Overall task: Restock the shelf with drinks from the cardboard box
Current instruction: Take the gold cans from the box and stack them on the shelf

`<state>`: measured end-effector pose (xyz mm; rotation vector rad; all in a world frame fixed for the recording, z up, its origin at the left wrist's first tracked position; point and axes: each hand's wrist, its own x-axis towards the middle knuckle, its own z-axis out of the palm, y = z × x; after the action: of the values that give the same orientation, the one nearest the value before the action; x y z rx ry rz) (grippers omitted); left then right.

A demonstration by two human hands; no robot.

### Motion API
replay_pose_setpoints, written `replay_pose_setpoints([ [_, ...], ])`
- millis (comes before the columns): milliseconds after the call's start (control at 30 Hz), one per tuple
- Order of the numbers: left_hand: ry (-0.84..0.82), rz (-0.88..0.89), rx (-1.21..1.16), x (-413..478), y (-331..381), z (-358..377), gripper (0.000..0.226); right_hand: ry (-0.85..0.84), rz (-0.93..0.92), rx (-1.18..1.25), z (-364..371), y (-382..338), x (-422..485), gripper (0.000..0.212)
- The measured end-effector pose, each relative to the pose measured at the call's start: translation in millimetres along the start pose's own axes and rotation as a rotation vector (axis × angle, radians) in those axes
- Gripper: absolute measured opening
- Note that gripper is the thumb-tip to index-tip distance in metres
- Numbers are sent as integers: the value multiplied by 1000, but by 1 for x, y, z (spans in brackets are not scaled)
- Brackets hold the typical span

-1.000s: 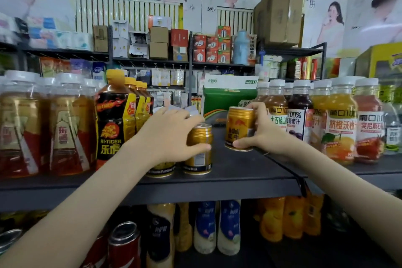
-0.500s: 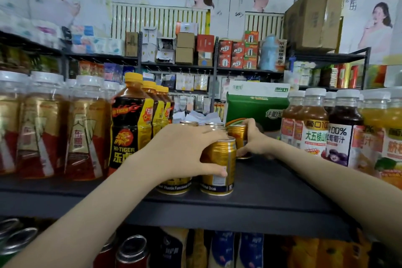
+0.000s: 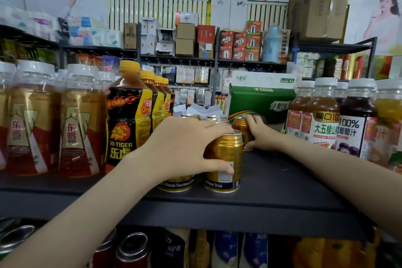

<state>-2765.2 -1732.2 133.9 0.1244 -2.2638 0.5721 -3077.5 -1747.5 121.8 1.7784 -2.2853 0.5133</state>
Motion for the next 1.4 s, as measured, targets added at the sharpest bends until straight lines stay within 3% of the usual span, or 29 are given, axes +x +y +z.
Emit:
replay_pose_setpoints([
  [267, -29, 2, 46, -1, -1, 0, 74, -1, 34, -195, -10, -12, -6, 104],
  [433, -93, 27, 106, 1, -1, -4, 73, -30, 62, -69, -15, -18, -17, 107],
  [1033, -3, 96, 149, -1, -2, 0, 71, -181, 26, -36, -29, -20, -41, 92],
  [1300, -94, 59, 187, -2, 4, -10, 72, -243, -28, -17, -38, -26, -48, 97],
  [1400, -132, 15, 277, -6, 12, -11, 71, -164, -87, -69, -40, -28, -56, 98],
])
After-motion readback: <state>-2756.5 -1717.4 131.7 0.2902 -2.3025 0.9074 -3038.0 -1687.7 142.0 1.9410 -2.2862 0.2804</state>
